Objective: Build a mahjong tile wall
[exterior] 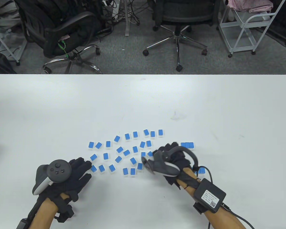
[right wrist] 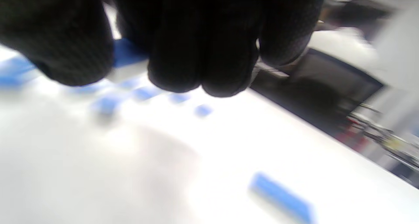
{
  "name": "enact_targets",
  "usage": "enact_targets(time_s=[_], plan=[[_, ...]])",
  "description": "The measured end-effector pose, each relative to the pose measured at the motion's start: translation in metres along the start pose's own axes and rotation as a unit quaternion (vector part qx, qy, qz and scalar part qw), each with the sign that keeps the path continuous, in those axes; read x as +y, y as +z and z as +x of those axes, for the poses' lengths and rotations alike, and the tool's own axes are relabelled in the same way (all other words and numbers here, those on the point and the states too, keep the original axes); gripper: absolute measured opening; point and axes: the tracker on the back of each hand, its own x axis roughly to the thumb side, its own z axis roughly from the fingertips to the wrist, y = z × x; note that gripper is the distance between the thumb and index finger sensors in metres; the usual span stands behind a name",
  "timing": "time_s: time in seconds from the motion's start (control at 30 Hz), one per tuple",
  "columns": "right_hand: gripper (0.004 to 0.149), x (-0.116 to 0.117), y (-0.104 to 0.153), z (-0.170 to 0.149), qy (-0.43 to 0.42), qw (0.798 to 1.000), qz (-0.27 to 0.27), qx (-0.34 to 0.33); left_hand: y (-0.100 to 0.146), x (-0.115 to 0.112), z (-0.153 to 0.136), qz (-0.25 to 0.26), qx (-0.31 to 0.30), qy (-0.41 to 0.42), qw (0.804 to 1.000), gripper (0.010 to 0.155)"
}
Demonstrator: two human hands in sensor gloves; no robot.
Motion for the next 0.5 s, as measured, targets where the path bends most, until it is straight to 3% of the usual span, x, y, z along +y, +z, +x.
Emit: enact_targets(time_s=[0.1,0.2,0.43,0.5], plan=[[0.056,0.0,-0.019,-0.056,-0.001,0.994,-0.01,0.108,-0.001,-0.001,-0.001,-0.006,0.002,0.0,1.0,0.067],[0.056,0.03,-0.035,-0.09,0.042,0.984,0.073,0.158,-0.001,-0.001,0.0,-0.005,0.002,0.002,1.0,0.067],[0.054,0.11,-0.046,-0.109,-0.003,0.961,0.204,0.189,0.0,0.0,-0.001,-0.005,0.002,0.001,1.0,0.068],[0.054,0.11,-0.044,-0.112,-0.014,0.965,0.173,0.195,-0.001,0.0,-0.001,-0.005,0.002,0.002,1.0,0.067]])
